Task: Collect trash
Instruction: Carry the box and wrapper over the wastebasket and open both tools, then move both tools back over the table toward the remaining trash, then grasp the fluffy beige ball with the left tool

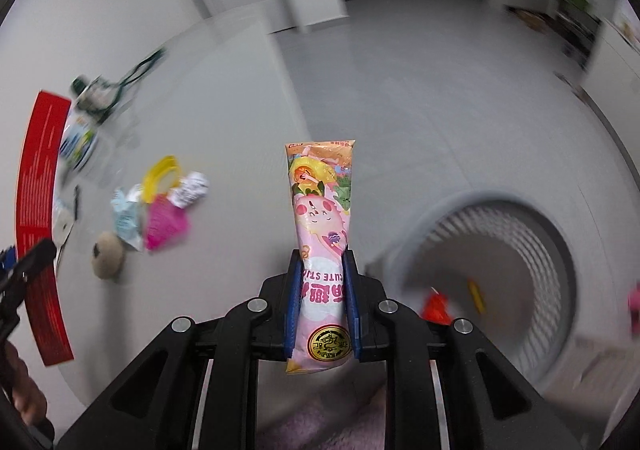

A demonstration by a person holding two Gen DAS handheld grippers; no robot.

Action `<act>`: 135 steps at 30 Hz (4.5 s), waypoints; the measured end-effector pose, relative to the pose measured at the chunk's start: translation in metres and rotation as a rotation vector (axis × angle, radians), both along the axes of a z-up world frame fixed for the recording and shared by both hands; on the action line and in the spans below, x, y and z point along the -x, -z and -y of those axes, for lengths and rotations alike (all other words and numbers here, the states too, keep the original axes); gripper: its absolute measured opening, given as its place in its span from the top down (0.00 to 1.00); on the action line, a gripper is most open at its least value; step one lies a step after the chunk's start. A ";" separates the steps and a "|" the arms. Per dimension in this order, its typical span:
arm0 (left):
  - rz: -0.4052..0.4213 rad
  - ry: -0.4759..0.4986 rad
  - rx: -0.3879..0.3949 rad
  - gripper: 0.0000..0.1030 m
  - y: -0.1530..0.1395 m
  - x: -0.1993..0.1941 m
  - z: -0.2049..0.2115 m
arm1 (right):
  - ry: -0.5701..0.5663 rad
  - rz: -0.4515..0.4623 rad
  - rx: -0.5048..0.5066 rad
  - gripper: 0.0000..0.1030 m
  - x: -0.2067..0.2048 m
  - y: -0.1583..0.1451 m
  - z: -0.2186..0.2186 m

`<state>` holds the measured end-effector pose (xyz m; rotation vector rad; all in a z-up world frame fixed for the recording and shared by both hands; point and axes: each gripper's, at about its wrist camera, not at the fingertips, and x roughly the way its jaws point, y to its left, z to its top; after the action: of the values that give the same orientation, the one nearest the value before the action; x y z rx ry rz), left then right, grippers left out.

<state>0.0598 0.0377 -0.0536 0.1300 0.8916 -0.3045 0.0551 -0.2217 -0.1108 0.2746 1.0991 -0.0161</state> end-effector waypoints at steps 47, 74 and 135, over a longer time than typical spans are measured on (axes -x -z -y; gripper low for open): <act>-0.157 0.231 -0.096 0.35 0.067 0.047 0.273 | 0.118 -0.099 -0.077 0.53 0.091 0.063 0.184; -0.007 -0.055 -0.045 0.22 -0.008 0.046 0.163 | -0.112 -0.004 -0.028 0.46 0.059 0.007 0.109; -0.101 -0.286 -0.004 0.39 0.113 -0.062 -0.145 | -0.136 -0.101 -0.048 0.38 -0.029 0.059 -0.156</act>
<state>0.1216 0.1826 -0.1671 -0.0106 0.9969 -0.0429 0.0845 -0.0654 -0.1694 0.2436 1.2180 0.1188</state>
